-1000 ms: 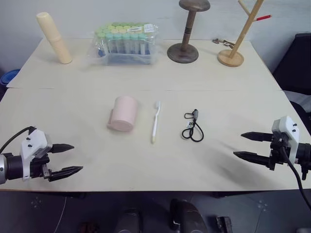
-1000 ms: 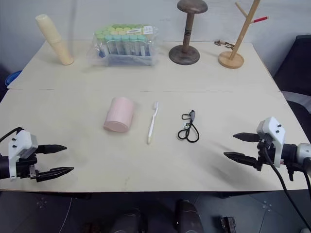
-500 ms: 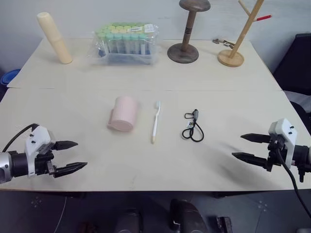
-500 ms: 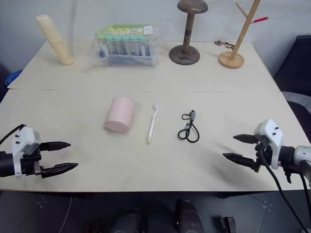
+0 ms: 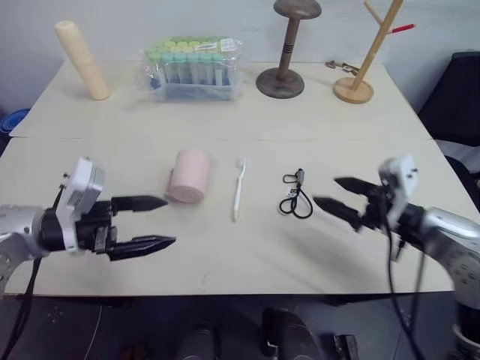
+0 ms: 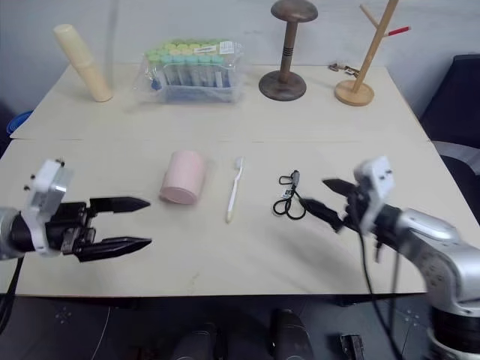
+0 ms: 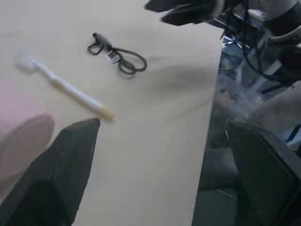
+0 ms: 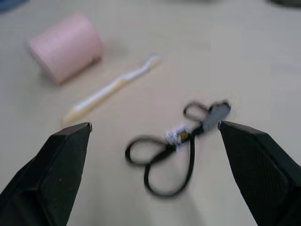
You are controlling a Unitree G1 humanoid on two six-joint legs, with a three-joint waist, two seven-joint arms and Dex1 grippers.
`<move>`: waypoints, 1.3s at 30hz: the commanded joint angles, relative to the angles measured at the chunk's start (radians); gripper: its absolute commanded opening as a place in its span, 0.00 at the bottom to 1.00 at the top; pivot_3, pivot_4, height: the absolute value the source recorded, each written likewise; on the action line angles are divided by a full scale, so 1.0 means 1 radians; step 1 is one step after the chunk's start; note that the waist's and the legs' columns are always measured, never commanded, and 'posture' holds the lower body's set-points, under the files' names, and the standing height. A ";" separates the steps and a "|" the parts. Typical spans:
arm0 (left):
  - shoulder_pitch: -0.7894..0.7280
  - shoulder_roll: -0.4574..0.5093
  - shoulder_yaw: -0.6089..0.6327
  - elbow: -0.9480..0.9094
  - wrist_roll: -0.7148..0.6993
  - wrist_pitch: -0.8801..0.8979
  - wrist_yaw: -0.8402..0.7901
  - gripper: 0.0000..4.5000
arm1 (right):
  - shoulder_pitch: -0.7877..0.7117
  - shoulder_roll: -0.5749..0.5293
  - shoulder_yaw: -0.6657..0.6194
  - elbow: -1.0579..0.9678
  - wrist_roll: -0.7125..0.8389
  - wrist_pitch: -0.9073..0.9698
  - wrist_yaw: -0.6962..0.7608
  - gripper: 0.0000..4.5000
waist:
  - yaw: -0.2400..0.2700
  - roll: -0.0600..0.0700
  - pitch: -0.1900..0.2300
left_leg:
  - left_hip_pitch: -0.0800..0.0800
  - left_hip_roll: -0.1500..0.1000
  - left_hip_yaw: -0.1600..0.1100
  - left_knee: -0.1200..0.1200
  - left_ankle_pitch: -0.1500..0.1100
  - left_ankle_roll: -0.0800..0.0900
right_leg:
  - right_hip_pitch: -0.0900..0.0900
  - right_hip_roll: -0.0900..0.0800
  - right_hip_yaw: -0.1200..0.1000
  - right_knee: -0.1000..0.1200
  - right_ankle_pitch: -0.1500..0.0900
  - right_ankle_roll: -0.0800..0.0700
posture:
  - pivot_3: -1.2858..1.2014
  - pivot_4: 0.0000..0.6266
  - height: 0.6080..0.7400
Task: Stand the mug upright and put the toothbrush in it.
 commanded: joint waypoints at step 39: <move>-0.360 -0.136 -0.300 0.106 0.129 -0.080 0.079 1.00 | -0.132 0.077 -0.013 0.235 -0.451 0.009 -0.373 0.01 | 0.000 0.001 0.000 | -0.003 -0.002 0.010 -0.007 0.002 -0.002 | -0.004 0.001 -0.001 -0.003 0.000 -0.001 | 0.52 0.24 1.00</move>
